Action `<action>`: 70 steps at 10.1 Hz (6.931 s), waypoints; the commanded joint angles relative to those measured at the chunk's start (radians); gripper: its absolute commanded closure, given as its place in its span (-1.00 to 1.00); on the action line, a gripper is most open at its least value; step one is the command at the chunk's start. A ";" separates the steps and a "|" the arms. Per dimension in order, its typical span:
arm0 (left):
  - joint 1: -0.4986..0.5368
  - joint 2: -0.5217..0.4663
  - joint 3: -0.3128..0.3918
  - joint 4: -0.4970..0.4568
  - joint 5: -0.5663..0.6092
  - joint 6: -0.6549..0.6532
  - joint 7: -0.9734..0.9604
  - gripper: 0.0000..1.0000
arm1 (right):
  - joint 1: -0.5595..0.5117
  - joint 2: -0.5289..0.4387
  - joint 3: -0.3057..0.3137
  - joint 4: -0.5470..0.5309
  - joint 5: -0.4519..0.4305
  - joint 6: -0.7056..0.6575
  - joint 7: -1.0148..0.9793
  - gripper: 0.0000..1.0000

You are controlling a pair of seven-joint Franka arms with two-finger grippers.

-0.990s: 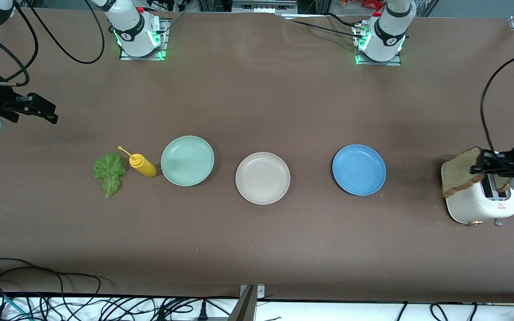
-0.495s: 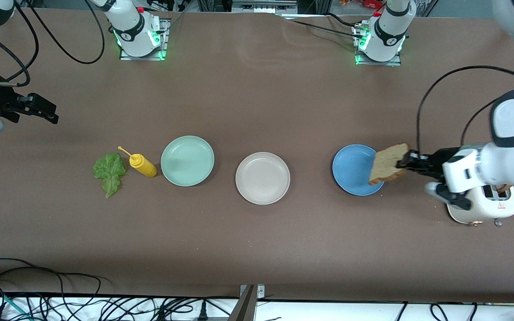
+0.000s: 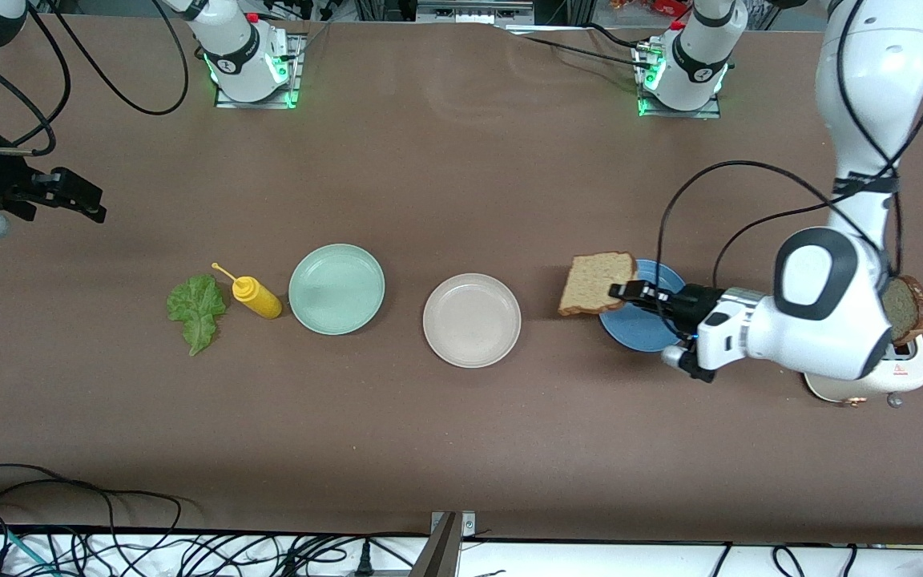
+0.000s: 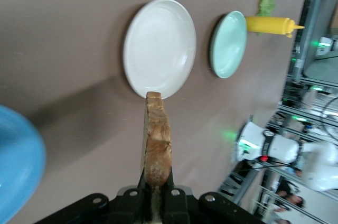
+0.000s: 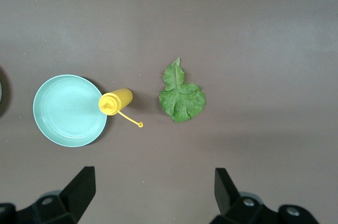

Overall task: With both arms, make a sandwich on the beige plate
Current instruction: 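Carry the bread slice over the beige plate and lower it flat, then release the bread with the left gripper while the right gripper reaches the lettuce, then grasp the lettuce leaf with the right gripper while the left gripper returns, then carry the lettuce leaf onto the bread with the right gripper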

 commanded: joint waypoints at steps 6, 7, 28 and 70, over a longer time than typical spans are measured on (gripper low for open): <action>-0.148 0.116 0.008 0.027 -0.255 0.132 -0.094 1.00 | -0.004 0.015 -0.001 0.011 -0.011 0.028 -0.006 -1.00; -0.171 0.125 0.008 0.025 -0.264 0.194 -0.099 1.00 | -0.007 0.021 -0.004 0.011 -0.009 0.028 -0.006 -1.00; -0.217 0.194 0.028 0.025 -0.185 0.424 -0.124 -0.56 | -0.044 0.220 -0.017 -0.101 -0.005 0.173 -0.126 -1.00; 0.010 -0.254 0.330 0.041 0.756 0.031 -0.166 -1.00 | 0.465 0.521 0.095 0.103 0.064 0.479 1.255 1.00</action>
